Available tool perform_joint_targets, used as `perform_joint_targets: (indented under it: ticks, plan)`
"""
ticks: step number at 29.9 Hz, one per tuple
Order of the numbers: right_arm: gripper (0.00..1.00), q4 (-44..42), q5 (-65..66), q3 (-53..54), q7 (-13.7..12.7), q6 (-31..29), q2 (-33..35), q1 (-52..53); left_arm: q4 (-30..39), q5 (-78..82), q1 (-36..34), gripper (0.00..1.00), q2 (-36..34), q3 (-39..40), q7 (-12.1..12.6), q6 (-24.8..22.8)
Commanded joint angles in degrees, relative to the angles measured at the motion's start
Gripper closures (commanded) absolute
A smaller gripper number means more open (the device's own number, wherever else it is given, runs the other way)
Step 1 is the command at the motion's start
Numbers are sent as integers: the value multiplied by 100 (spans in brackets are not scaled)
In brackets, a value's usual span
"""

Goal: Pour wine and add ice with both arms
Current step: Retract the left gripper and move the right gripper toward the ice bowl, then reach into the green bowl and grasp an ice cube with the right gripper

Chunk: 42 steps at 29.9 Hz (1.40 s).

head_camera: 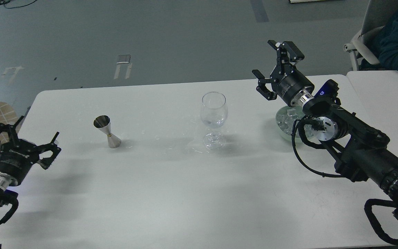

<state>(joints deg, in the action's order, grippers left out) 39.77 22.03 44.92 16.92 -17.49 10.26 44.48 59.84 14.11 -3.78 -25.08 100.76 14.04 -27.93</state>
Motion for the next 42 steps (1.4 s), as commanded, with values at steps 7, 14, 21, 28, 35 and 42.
perform_joint_targets:
  ticks: [7,14,21,28,35,42]
  plan:
    - [0,909,537,-493,-5,9,1310,79,-394,2191,-1518,2,-120,-336,-1068,-7]
    - [0,1797,1996,-967,-5,404,2454,79,-518,2271,-2127,2,-102,-1340,-1562,-7]
    - [0,2474,4884,-1669,13,1212,3298,8,-509,2280,-2153,2,109,-1375,-1562,-7]
    - [0,2360,6778,-2154,13,1521,3334,-62,-509,2280,-2250,2,126,-1384,-1571,-7]
    - [3,2202,6849,-2549,13,1521,3299,-71,-491,2280,-2250,2,276,-1384,-1562,-7]
    - [44,2158,6954,-2848,118,1530,3255,-62,-483,2280,-2250,2,284,-1384,-1562,-7]
